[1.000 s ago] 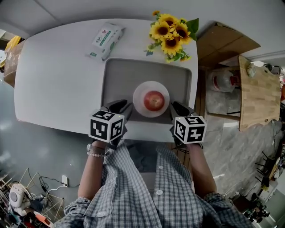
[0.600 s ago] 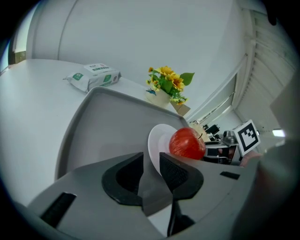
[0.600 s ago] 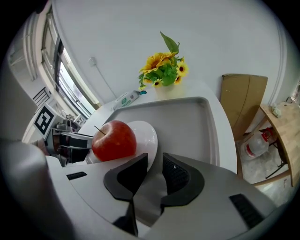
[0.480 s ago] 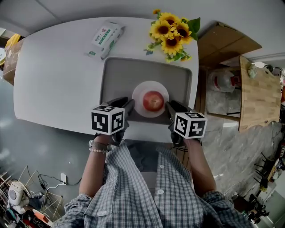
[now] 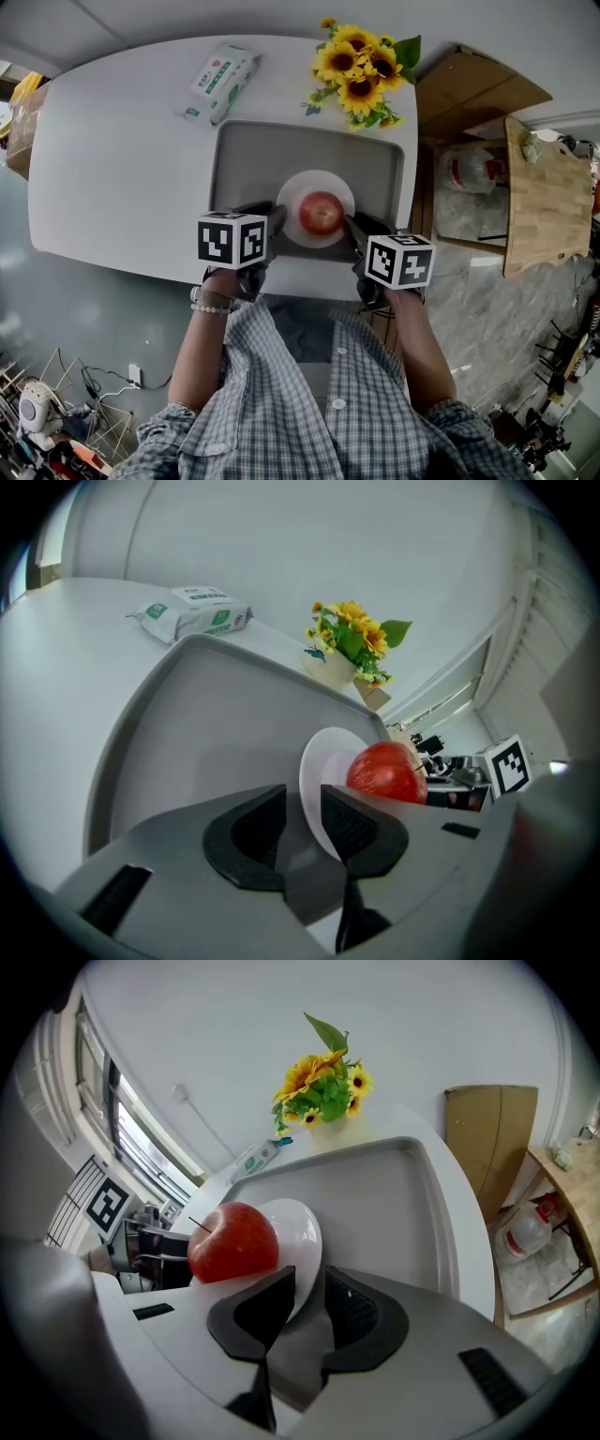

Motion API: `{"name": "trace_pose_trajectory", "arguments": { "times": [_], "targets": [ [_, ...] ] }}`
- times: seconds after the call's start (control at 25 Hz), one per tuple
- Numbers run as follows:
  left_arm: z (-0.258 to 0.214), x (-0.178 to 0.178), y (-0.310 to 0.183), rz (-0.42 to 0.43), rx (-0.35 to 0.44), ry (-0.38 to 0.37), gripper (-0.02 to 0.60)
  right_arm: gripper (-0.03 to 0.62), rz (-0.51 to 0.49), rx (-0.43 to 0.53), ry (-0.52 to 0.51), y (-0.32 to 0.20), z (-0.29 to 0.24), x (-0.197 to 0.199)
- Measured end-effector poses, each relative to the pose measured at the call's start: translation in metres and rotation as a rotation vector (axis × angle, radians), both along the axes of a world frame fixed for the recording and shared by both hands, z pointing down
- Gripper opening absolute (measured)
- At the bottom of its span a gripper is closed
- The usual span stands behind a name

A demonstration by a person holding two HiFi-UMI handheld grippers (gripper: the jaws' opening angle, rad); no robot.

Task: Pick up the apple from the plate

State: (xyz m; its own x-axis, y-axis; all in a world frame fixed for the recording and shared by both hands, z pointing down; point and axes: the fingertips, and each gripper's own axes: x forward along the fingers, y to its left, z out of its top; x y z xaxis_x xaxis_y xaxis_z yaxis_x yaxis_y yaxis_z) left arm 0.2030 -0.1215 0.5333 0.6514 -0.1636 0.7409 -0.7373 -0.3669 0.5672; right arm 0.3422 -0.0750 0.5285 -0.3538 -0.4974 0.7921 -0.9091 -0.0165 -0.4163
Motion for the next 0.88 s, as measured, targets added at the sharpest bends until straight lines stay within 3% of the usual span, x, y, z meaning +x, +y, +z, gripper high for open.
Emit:
{"name": "trace_pose_trajectory", "arguments": {
  "times": [0.16, 0.4, 0.56, 0.88],
  "targets": [
    [0.000, -0.001, -0.002, -0.017, -0.032, 0.007, 0.102, 0.078, -0.013, -0.005, -0.017, 0.001, 0.000, -0.001],
    [0.004, 0.000, -0.002, 0.030, -0.017, -0.065, 0.071, 0.077, 0.020, -0.028, -0.084, -0.001, 0.002, -0.010],
    [0.003, -0.001, -0.002, -0.008, -0.048, -0.044, 0.064, 0.071, 0.062, -0.044, -0.125, -0.001, 0.001, -0.011],
    [0.005, 0.000, -0.002, -0.065, -0.119, 0.012, 0.053, 0.069, 0.090, -0.048, -0.092, -0.003, 0.000, -0.008]
  ]
}}
